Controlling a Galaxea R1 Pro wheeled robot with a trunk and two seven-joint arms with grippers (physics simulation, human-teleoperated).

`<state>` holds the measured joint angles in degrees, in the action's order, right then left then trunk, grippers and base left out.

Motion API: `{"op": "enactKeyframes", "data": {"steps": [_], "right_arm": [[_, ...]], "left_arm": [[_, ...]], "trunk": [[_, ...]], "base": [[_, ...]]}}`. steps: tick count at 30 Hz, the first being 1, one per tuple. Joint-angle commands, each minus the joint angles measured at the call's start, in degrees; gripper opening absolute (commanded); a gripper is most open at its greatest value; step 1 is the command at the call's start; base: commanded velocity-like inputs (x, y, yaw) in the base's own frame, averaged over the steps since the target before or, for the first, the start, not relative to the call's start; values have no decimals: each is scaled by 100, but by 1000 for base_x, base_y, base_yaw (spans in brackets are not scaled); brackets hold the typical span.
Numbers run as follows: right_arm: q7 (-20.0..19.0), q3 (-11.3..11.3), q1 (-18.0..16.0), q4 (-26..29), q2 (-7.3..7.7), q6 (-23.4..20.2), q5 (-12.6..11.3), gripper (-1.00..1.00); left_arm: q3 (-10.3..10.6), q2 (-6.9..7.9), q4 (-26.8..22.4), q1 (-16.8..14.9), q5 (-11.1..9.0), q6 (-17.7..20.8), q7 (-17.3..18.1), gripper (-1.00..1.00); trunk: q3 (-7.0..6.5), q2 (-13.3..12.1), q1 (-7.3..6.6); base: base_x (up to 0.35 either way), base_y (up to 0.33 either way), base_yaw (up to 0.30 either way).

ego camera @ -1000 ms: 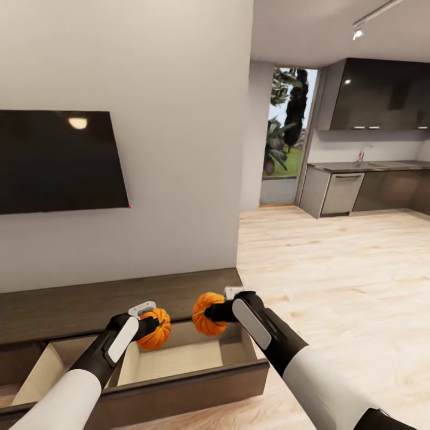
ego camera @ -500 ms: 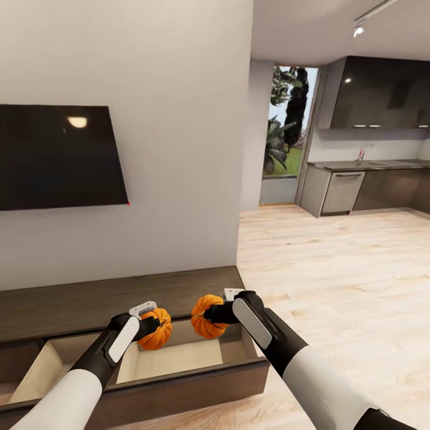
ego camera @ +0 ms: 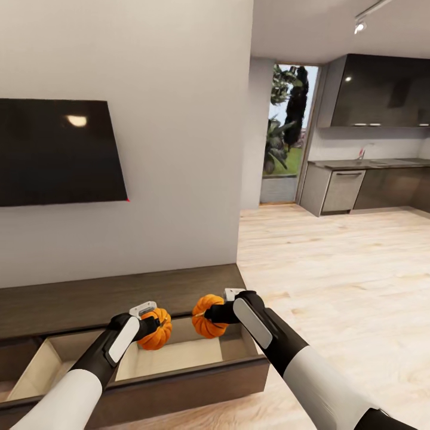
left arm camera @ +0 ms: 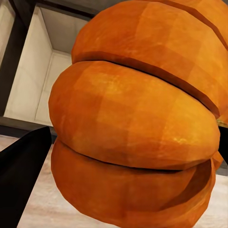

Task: Place each of the two pumpkins and all three candles from the living room inside a cabinet in the living room (use any cabinet), then make sure every cabinet is closed, and position the cauldron so it is next to a table in the living room.

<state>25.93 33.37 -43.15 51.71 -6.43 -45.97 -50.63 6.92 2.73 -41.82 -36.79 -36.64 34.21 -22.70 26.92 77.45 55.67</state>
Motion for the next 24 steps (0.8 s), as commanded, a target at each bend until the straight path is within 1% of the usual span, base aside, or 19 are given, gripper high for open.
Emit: {"op": "enactKeyframes", "data": {"steps": [1,24], "right_arm": [[70,12,-6,6,1,0,-61,-100],[61,12,-8,6,23,6,-61,-100]], "left_arm": [[32,8,-10,-4,-53,7,-68,-100],[28,8,-15,-4,-54,9,-68,-100]], "trunk": [[25,46,23],[438,968,528]], "base": [[0,0,0],[0,0,0]]}}
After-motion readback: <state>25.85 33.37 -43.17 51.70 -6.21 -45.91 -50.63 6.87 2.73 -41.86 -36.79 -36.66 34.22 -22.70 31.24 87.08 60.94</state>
